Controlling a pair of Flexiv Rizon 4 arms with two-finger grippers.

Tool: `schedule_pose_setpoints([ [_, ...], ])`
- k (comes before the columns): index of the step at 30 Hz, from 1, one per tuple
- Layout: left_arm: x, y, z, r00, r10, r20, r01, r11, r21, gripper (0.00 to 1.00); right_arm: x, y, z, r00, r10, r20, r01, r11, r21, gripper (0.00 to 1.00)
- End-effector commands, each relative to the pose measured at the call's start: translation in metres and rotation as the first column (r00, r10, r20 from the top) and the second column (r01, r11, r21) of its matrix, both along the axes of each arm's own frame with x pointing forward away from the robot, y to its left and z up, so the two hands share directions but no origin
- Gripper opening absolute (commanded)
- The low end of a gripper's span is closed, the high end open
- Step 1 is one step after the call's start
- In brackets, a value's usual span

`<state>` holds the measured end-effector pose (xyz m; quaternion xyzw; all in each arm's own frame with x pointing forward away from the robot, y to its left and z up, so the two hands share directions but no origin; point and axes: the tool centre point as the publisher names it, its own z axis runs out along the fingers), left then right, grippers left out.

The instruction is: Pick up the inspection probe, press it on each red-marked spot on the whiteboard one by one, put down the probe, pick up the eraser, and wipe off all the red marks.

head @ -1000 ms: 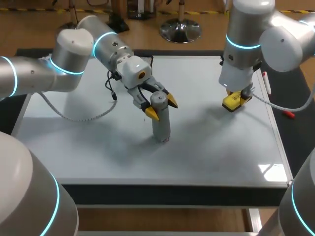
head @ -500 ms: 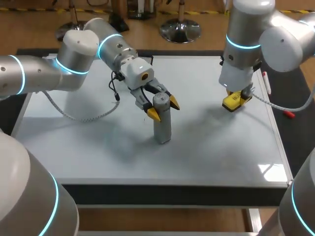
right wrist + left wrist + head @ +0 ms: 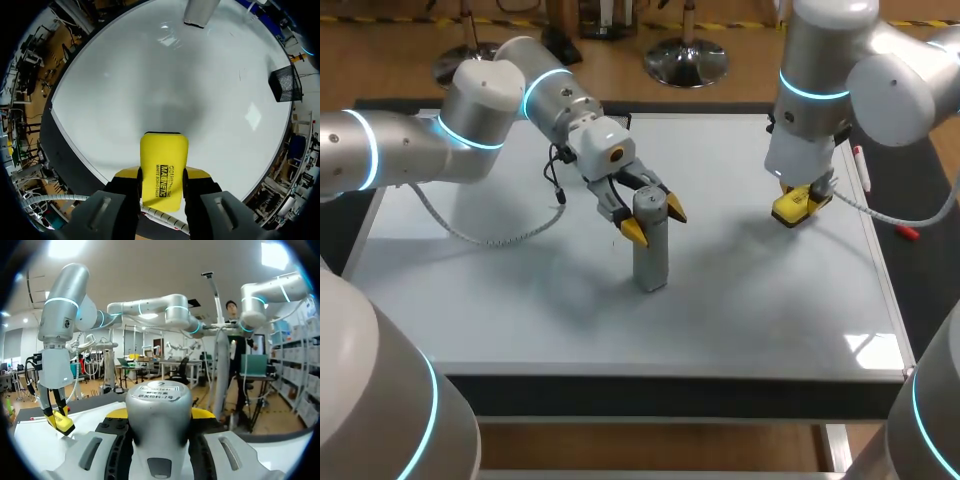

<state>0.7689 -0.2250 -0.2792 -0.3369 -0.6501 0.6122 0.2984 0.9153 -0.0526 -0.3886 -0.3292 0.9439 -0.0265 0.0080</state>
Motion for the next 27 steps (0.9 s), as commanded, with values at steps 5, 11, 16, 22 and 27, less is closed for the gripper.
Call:
schedule_pose_setpoints([
  [5,0.0,0.001,-0.002,1.0,0.003,0.0,-0.003,1.0,0.002,0.0,0.0,0.0,0.0,1.0,0.001,0.0,-0.001,1.0,-0.002,0.0],
  [11,0.007,0.007,0.011,1.0,0.004,0.022,-0.004,1.0,-0.001,0.0,0.0,0.0,0.0,1.0,0.001,0.0,-0.001,1.0,-0.002,0.0],
  [16,0.02,0.015,0.023,0.999,0.009,0.045,-0.009,1.0,-0.008,0.0,0.0,0.0,0.0,1.0,0.001,0.0,-0.001,1.0,-0.002,0.0],
  [22,0.042,0.03,0.04,0.998,0.005,0.07,-0.005,1.0,-0.005,0.0,0.0,0.0,0.0,1.0,0.001,0.0,-0.001,1.0,-0.002,0.0],
  [27,0.063,0.049,0.054,0.996,-0.009,0.09,0.009,1.0,0.0,0.0,0.0,0.0,0.0,1.0,0.001,0.0,-0.001,1.0,-0.002,0.0],
])
